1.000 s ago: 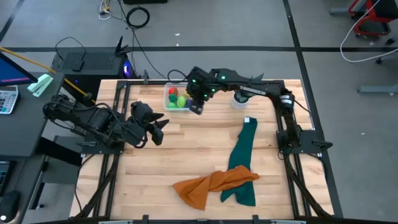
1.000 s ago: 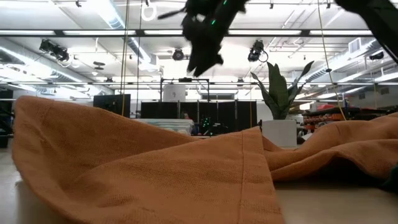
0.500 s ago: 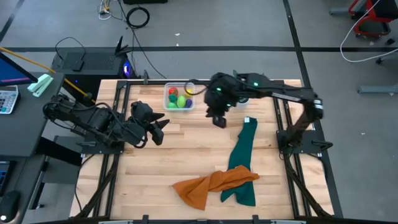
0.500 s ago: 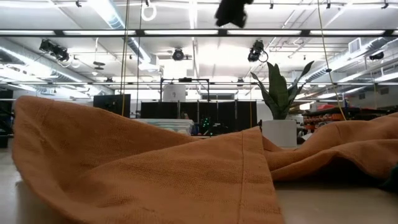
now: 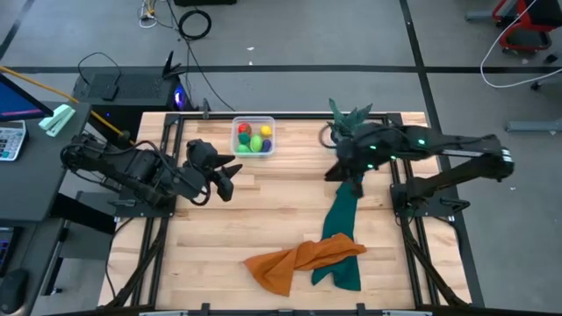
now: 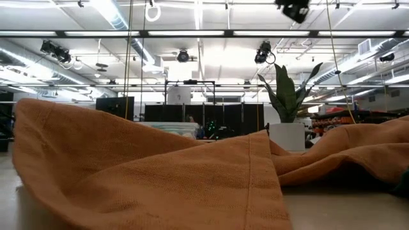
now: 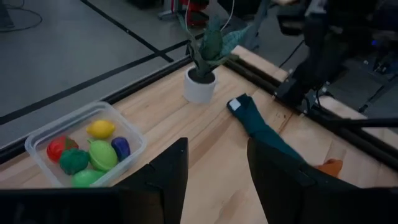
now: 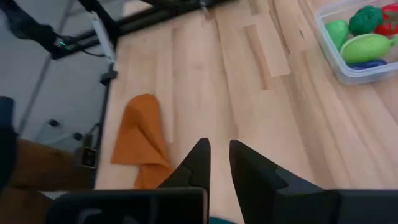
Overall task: Pick and placing Produce into tupperware
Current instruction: Return to Home Position
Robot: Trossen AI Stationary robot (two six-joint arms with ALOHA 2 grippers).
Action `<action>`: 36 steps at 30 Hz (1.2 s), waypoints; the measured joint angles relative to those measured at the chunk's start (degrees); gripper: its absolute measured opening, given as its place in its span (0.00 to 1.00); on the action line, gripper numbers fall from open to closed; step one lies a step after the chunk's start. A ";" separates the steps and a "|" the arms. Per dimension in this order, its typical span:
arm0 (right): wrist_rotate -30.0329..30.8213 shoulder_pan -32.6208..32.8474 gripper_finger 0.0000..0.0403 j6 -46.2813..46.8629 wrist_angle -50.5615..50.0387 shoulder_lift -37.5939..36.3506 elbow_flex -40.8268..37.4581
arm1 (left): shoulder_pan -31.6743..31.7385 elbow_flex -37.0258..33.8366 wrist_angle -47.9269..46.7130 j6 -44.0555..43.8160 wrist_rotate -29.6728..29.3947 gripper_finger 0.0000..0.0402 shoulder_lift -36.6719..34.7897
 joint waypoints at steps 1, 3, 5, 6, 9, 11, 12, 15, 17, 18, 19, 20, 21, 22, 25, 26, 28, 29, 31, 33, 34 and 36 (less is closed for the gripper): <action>0.00 0.37 0.06 0.89 0.85 -2.11 -1.66 | 0.40 0.00 0.86 0.74 0.03 0.43 0.00; 0.00 1.11 0.04 2.86 3.08 -6.15 -5.02 | 1.20 0.00 2.55 1.59 0.01 0.43 0.00; 0.02 1.76 0.01 4.48 5.57 -10.09 -8.24 | 1.96 0.00 4.51 2.58 0.01 0.43 0.02; 0.02 2.01 0.01 5.16 7.13 -12.01 -9.87 | 2.30 0.00 5.36 2.96 0.01 0.43 0.07; 0.84 2.73 0.01 7.18 11.52 -17.65 -14.52 | 3.22 0.00 7.06 4.05 0.03 0.43 0.09; 1.24 3.10 0.01 8.00 14.24 -21.07 -17.55 | 3.92 0.00 7.16 4.14 0.00 0.43 0.48; 1.42 3.18 0.00 8.39 15.61 -22.71 -19.09 | 4.39 0.00 7.18 4.14 0.01 0.43 0.80; 1.67 3.18 0.00 9.29 19.04 -27.07 -23.28 | 5.19 -0.05 6.84 4.56 0.14 0.43 1.47; 2.15 3.16 0.00 9.31 20.73 -29.55 -25.78 | 6.09 0.06 7.16 4.67 0.09 0.43 2.36; 2.37 3.16 0.00 9.20 22.11 -30.61 -27.01 | 6.34 -0.01 6.73 4.71 0.37 0.43 2.97; 2.62 3.16 0.00 9.17 23.30 -31.60 -28.14 | 6.57 -0.07 6.77 4.71 0.78 0.43 3.75; 2.99 3.16 0.00 9.17 24.43 -32.57 -29.35 | 7.02 -0.07 7.41 4.73 1.19 0.43 4.41; 3.28 3.13 0.00 9.19 25.93 -33.36 -30.60 | 7.36 -0.05 7.73 4.71 1.52 0.43 5.01; 3.28 3.09 0.00 9.19 28.03 -34.12 -31.94 | 7.66 -0.04 7.78 4.72 2.05 0.43 5.61; 3.28 3.09 0.00 9.53 33.47 -36.64 -35.76 | 8.66 -0.02 9.70 4.71 4.04 0.43 8.04; 3.28 3.09 0.00 9.92 35.07 -37.42 -36.87 | 8.87 -0.03 9.91 4.71 4.58 0.43 8.83; 3.28 3.09 0.00 10.81 37.50 -39.18 -39.26 | 9.19 -0.04 11.75 4.70 5.06 0.43 10.30; 3.26 3.09 0.00 11.43 38.53 -40.03 -40.43 | 9.30 -0.02 12.37 4.71 5.19 0.43 10.80; 3.26 3.09 0.00 12.61 40.45 -41.84 -42.49 | 9.51 -0.02 12.95 4.71 5.23 0.43 11.80; 3.25 3.09 0.00 13.72 41.02 -43.80 -44.30 | 9.55 -0.02 13.12 4.71 5.29 0.43 12.27; 3.26 3.09 0.00 14.11 41.13 -44.68 -44.94 | 9.56 -0.03 13.04 4.71 5.28 0.43 12.28; 3.25 3.09 0.00 14.85 41.28 -46.62 -46.11 | 9.56 -0.02 13.18 4.48 5.21 0.43 12.19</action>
